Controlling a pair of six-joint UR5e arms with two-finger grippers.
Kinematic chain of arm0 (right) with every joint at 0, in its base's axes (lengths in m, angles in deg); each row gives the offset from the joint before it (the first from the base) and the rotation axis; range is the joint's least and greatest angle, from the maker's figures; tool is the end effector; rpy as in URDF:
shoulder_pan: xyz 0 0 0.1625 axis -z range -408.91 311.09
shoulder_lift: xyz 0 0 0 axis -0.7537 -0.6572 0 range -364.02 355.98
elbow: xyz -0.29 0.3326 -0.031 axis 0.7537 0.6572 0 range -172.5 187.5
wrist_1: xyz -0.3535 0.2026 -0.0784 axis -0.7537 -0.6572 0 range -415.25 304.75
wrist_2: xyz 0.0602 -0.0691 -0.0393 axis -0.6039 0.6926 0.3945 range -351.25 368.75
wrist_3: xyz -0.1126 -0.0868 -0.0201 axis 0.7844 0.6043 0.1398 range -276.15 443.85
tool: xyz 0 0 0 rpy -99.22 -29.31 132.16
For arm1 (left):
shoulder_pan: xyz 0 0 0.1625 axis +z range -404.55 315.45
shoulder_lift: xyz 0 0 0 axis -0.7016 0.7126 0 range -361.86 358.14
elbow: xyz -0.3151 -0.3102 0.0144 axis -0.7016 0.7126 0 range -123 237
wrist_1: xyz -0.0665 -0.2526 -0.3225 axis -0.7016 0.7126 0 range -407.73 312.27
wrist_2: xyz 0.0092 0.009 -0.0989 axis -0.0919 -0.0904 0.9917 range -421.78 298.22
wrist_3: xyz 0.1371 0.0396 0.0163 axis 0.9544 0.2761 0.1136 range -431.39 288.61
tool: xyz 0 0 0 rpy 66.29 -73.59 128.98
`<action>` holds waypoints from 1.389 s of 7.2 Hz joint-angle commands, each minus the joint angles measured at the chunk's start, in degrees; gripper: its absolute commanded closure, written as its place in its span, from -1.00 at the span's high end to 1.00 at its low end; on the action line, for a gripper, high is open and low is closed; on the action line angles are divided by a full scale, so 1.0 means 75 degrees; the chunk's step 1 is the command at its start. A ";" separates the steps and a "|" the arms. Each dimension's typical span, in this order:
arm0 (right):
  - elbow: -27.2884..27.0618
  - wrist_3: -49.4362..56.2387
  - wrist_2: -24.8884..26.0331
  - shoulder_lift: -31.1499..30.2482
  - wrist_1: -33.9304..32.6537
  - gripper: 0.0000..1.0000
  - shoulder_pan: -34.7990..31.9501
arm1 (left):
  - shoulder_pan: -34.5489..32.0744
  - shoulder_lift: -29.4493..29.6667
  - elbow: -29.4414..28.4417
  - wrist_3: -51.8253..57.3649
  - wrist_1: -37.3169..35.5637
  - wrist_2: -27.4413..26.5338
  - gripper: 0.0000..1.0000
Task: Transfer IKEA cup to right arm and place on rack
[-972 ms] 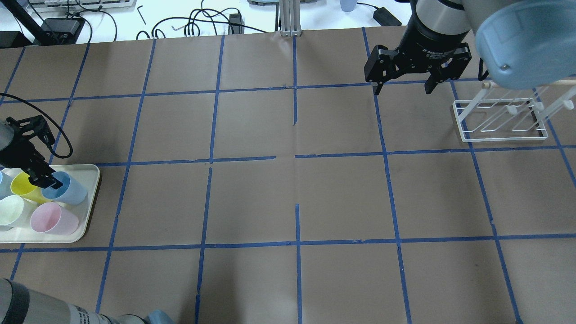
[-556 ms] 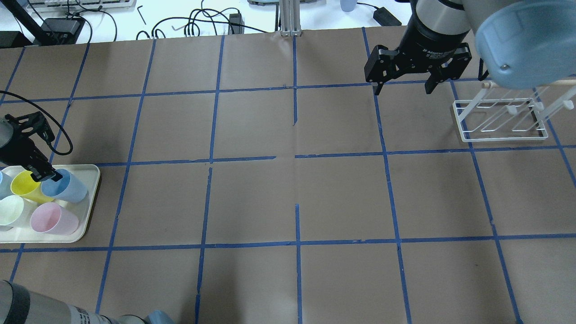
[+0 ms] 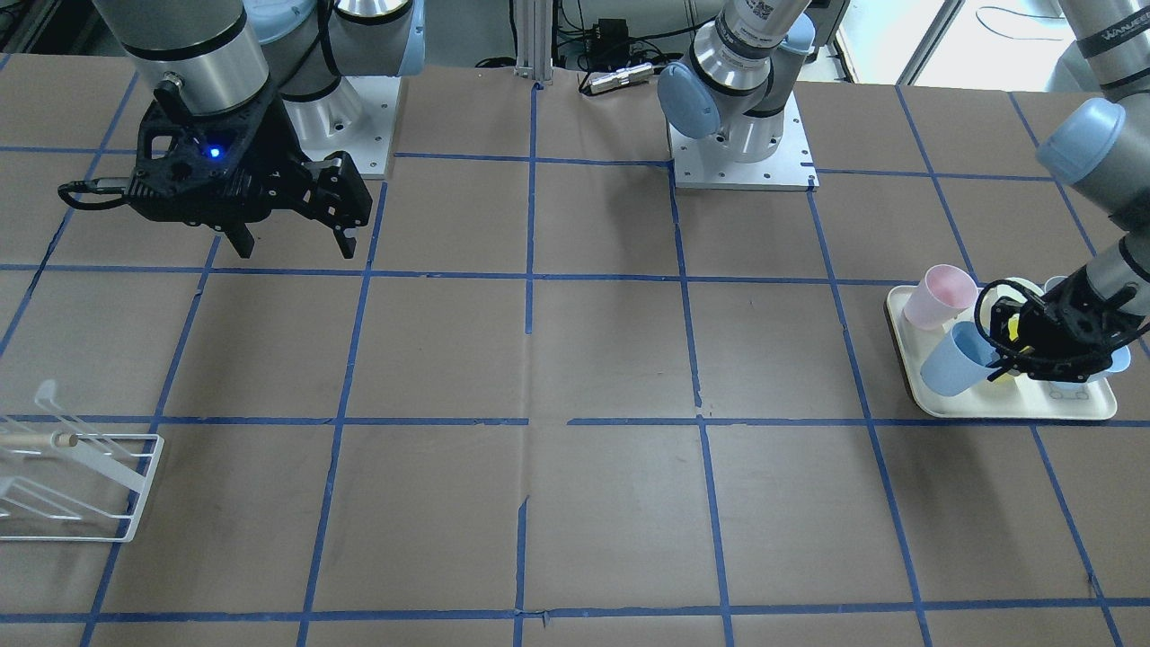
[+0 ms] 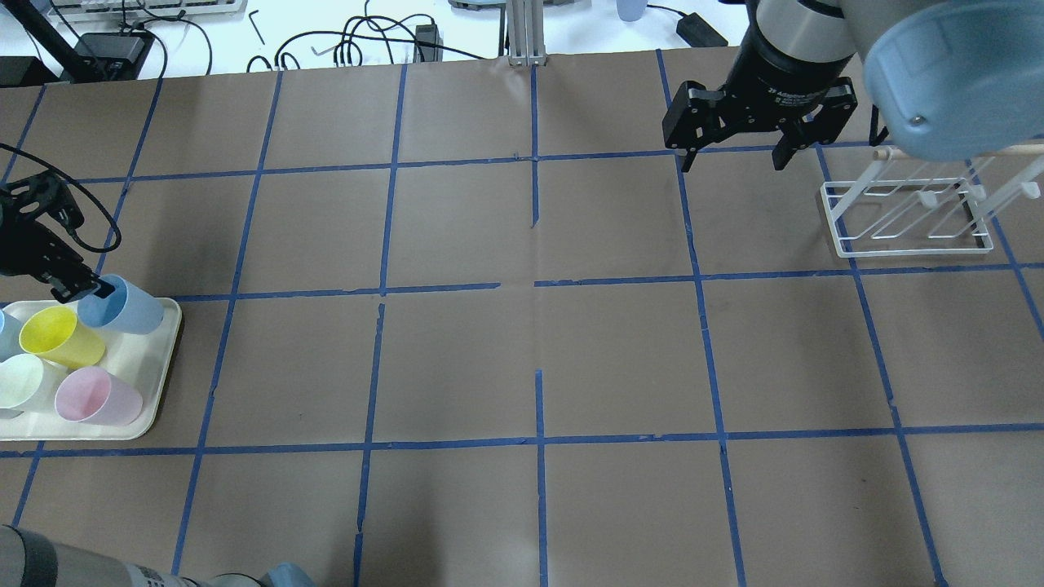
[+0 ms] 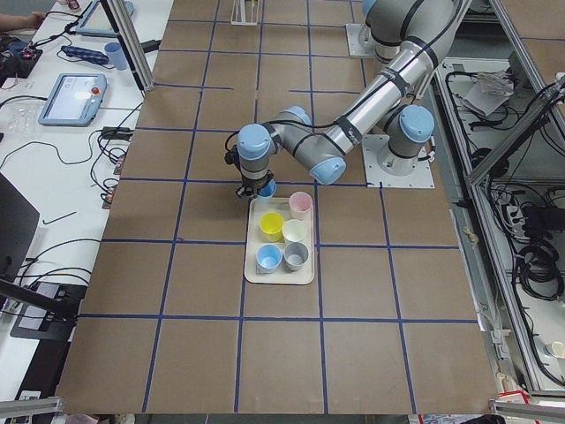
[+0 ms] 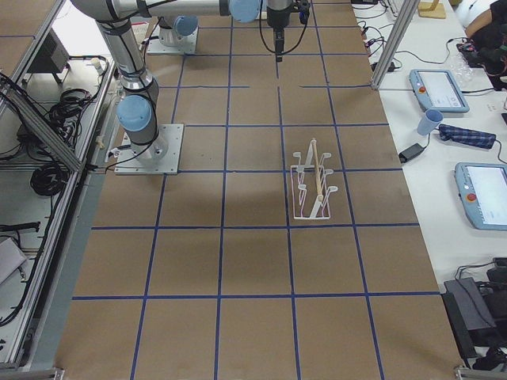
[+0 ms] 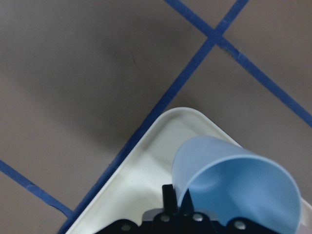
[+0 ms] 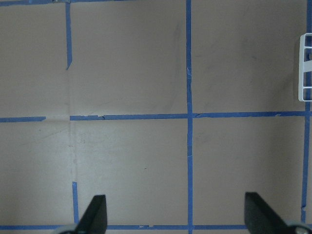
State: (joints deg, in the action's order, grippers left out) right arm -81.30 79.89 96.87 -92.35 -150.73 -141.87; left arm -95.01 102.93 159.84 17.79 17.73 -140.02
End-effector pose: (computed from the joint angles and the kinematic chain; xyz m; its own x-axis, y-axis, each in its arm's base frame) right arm 0.1646 -0.5099 0.4672 -0.9991 0.0144 -0.0387 0.0176 0.9962 -0.0851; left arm 0.2268 -0.5301 0.2622 -0.6463 0.7610 0.0568 0.7389 0.6426 -0.2027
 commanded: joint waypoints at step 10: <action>0.0812 0.0129 -0.4675 0.0000 0.5519 1.00 0.3243 | -0.3416 -0.1328 0.2179 -0.7478 0.1443 1.0300 -1.00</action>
State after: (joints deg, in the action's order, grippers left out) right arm -74.94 80.91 69.21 -92.31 -114.00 -117.83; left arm -116.85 93.49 174.66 -32.95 28.58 -67.94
